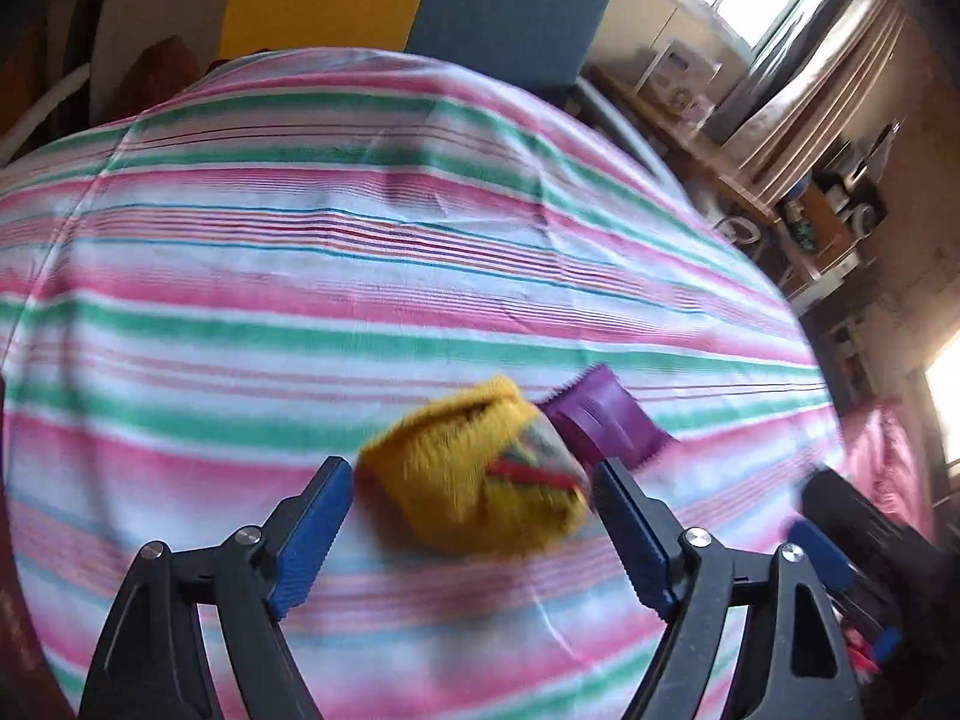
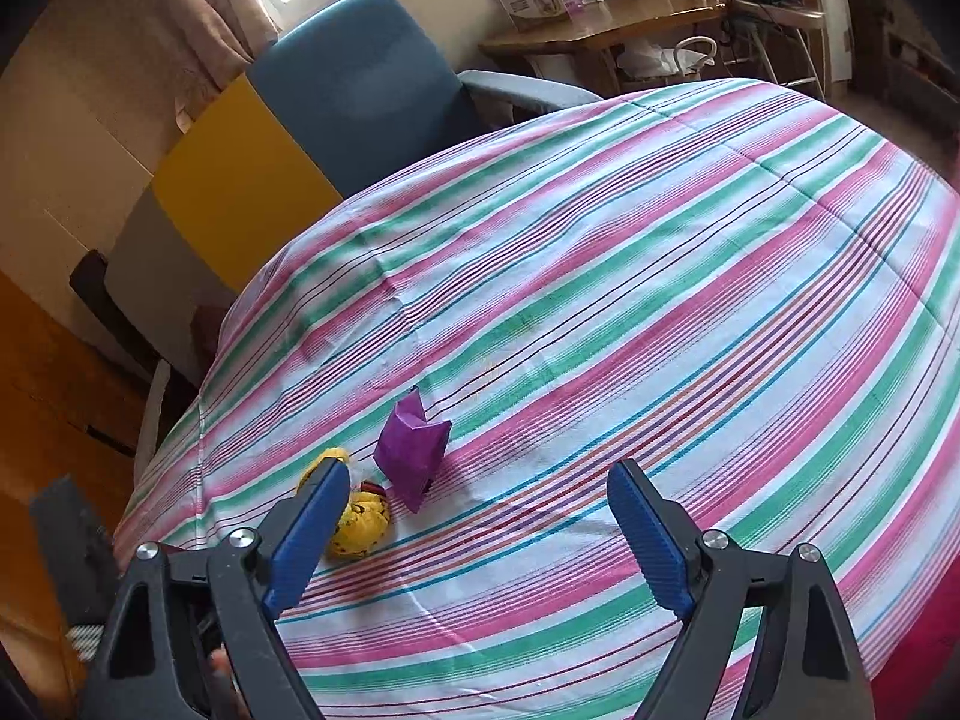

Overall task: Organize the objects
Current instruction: 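Grasp the yellow knitted plush toy with the left tool while the right tool moves to the purple candy, then grasp the purple candy packet with the right tool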

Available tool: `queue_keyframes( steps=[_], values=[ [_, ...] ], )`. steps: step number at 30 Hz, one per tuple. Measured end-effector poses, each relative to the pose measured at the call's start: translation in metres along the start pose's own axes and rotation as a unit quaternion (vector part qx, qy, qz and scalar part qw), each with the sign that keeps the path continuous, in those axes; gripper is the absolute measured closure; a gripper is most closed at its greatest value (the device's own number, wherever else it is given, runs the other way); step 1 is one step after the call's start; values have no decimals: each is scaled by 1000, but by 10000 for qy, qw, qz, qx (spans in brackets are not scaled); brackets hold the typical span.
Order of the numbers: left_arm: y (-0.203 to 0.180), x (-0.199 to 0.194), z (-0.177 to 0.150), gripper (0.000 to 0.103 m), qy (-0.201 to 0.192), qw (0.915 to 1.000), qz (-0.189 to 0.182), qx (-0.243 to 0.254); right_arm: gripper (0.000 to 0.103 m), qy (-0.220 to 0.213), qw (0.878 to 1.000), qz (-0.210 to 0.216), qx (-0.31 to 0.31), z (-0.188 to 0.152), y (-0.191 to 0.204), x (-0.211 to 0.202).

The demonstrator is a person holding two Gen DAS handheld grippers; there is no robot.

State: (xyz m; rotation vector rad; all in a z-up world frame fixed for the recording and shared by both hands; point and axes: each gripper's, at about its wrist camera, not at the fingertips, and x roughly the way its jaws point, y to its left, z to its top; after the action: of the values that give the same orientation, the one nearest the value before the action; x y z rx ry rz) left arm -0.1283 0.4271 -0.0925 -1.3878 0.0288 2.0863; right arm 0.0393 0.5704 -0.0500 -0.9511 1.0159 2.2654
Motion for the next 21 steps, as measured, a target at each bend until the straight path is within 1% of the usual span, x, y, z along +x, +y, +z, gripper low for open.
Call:
queue_keyframes(
  steps=[2,3,4,5,6,7,10,12,15,17,19,20,21],
  values=[
    [-1,19,2,21,147,9998,102,39,14,-17,10000,8,19,0,-1,1],
    [1,19,0,27,55,9999,133,70,14,-23,10000,1,31,0,-1,1],
    [1,15,-2,41,-91,9997,216,105,14,-22,10000,-7,32,1,-2,2],
    [2,13,-5,43,-79,9997,185,139,14,-8,10000,-18,14,0,-2,2],
    [4,9,-9,51,-82,9998,77,166,14,9,10000,-39,-11,0,-2,3],
    [7,6,-10,55,-103,9998,41,150,14,17,10000,-50,-37,0,-1,4],
    [14,-12,-25,58,-172,9995,114,248,15,2,9999,-66,-146,-1,3,5],
    [19,-27,-44,58,-258,9989,122,382,15,-20,9997,-85,-222,-2,4,4],
    [22,-50,-80,56,-404,9965,97,722,15,-19,9996,-124,-252,-3,4,4],
    [26,-64,-104,55,-607,9940,46,906,15,6,9997,-116,-235,-3,3,5],
    [26,-74,-124,53,-804,9899,74,1169,15,12,9996,-131,-261,-4,3,5],
    [28,-74,-130,53,-829,9892,35,1206,15,4,9994,-145,-299,-4,4,5],
    [30,-72,-130,53,-792,9907,-67,1107,15,-5,9992,-158,-357,-5,6,5]
  ],
)
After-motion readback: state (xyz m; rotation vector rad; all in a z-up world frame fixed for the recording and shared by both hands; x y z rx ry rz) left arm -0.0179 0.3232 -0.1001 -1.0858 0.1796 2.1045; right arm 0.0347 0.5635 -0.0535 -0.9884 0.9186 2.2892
